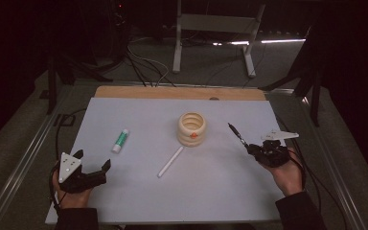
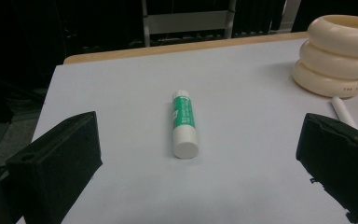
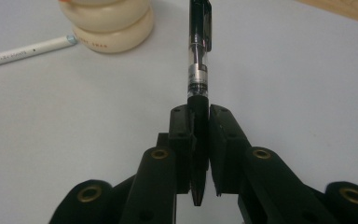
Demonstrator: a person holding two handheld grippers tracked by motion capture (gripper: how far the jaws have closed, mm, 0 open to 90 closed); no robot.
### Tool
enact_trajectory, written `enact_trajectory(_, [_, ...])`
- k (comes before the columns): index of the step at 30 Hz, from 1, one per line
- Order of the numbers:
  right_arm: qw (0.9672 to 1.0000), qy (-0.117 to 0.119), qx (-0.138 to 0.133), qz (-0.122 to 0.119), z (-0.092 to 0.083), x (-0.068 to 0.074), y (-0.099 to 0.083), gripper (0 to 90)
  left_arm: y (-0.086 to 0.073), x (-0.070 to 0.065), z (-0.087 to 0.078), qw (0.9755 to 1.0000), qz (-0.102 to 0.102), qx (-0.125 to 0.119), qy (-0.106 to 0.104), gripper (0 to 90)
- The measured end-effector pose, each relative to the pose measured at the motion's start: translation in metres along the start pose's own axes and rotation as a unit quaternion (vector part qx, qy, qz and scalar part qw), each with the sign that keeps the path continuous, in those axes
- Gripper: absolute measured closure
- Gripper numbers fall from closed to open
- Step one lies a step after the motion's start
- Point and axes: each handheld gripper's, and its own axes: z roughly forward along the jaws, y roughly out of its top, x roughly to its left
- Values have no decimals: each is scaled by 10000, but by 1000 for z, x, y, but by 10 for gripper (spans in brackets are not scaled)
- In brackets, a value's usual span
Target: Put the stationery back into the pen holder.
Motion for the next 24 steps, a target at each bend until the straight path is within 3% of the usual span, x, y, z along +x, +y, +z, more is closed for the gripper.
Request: enact_trajectory(24, [9998,44,-117,-165,-10,8,35,809,0,0,0,10000,4,7,-6,3])
